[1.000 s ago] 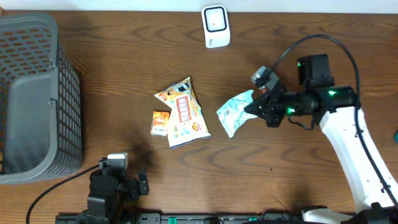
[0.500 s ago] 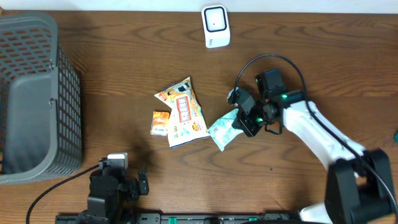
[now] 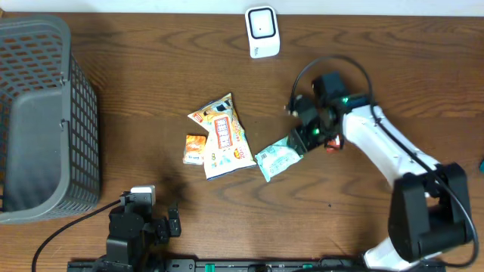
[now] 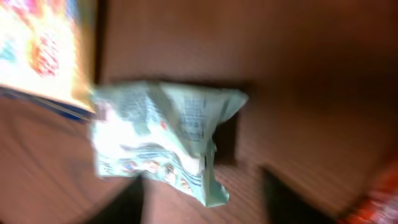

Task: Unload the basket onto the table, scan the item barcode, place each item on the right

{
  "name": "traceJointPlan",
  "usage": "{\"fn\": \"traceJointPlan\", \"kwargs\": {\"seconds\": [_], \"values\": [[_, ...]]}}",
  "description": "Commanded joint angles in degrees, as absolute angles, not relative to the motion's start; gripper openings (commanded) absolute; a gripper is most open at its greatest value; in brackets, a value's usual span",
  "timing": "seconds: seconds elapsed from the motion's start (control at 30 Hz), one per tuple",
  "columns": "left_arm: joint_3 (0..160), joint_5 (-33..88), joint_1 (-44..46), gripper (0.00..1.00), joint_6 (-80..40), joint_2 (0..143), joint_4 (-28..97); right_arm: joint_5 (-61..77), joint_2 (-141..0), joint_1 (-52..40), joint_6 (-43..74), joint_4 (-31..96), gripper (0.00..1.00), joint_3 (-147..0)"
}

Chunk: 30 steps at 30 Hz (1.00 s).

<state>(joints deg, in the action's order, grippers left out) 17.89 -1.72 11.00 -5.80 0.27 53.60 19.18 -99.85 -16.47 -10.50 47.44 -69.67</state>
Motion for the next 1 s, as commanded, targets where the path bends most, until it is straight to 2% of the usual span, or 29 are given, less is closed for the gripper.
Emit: {"fn": "traceJointPlan", "kwargs": {"seconds": [0.0,0.43,0.87,0.97], "values": [[17.96,-2.20,11.18,1.00,-5.87,0.23,53.98,19.00,-94.50,-17.28,-4.45,47.88,0.01,-74.08],[17.96,-2.20,11.18,1.00,-5.87,0.23,53.98,19.18,-100.75,-26.79,0.19,43.09,0.01,-68.66],[17.96,-2.20,11.18,1.00,-5.87,0.23,53.98,19.31,-114.91,-27.42,0.40,41.67,0.01,-68.66],[17.96,-2.20,11.18,1.00,-5.89,0.23,53.98,14.50,-116.16,-27.03,2.35,42.17,0.01,-68.69]]}}
